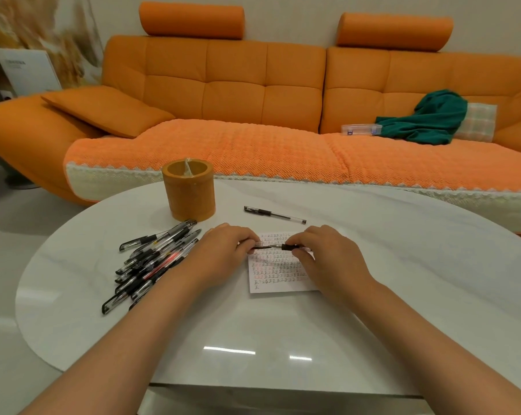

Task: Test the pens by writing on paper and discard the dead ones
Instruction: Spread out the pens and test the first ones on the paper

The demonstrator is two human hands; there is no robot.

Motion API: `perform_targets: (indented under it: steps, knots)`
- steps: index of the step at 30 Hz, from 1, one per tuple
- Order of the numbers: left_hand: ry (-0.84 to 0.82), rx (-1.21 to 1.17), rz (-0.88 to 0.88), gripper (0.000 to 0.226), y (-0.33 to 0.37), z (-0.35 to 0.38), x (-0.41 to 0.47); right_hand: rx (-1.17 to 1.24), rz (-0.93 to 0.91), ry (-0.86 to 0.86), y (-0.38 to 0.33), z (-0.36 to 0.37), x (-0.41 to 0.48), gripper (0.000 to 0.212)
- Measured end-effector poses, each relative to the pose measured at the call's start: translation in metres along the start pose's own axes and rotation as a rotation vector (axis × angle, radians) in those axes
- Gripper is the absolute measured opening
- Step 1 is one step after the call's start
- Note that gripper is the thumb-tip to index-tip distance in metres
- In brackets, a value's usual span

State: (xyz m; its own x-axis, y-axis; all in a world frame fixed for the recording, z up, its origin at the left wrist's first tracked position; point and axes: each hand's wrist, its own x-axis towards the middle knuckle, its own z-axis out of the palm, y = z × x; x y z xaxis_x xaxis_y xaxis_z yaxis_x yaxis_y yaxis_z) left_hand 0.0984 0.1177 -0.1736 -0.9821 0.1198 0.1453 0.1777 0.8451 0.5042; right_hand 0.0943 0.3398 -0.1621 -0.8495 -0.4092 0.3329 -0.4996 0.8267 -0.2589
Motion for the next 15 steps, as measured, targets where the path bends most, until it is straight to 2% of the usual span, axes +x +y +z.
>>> perform_targets:
  steps: [6, 12, 15]
  knots:
    - [-0.043, -0.085, 0.023, 0.024, 0.0074, -0.0005, -0.0013, 0.036, -0.070, 0.000, -0.0002, 0.0063, -0.0002, 0.022]
    - [-0.027, -0.107, -0.011, 0.025, 0.0052, -0.0035, -0.0003, 0.018, -0.023, 0.084, 0.0000, 0.0095, 0.0015, 0.022]
    - [-0.052, -0.124, 0.000, 0.023, 0.0080, -0.0049, -0.0030, 0.030, -0.045, 0.064, -0.0003, 0.0109, 0.0011, 0.021]
